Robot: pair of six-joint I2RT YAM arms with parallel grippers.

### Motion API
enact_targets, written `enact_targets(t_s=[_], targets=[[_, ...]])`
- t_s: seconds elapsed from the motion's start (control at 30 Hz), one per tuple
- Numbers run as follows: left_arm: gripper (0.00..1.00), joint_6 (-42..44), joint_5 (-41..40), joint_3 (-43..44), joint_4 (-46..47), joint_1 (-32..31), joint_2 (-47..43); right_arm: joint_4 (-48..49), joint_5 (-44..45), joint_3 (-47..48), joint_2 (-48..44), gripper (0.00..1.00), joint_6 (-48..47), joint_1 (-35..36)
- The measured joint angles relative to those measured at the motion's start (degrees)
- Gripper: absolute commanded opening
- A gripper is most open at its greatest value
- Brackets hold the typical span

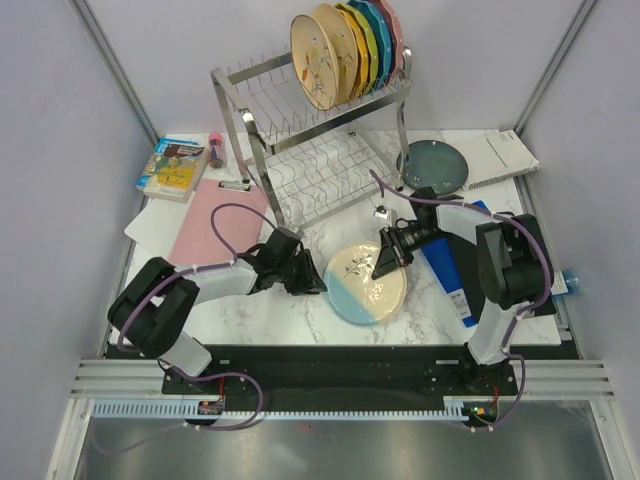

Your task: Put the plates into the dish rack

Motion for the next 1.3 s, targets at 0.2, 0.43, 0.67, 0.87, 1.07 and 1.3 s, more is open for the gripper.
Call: enact_targets(t_s=[0.2,0.43,0.67,0.87,1.07,1.3], targets=[[0.57,10.08,-3.13,2.51,-10.01,2.64,-4.37,-9.03,11.8,5.22,-10.4,0.0,-8.02,-0.31],[0.63,30.21,-4.98,5.11,-17.53,4.35,-22.43,-21.4,22.67,27.5,-20.09,0.0,-13.16,-0.85],[0.61,40.68,-6.58,8.9,-20.76,6.43,-33.55,-21.33,27.12,57.51,-21.42,0.0,-9.62,5.38],[0.59,44.57,-8.41,8.5,-23.19,8.72,-35.06,-9.07,33.53,68.89,-20.22,0.0,1.01,12.31],[0.57,45.22,-8.26,6.88,-23.15,13.05,-37.92,9.27,50.45,64.87,-19.98,0.0,6.12,19.1],[0.56,43.85,-5.57,5.35,-22.8,17.86,-38.01,26.43,69.66,60.54,-13.44,0.0,0.39,31.21]])
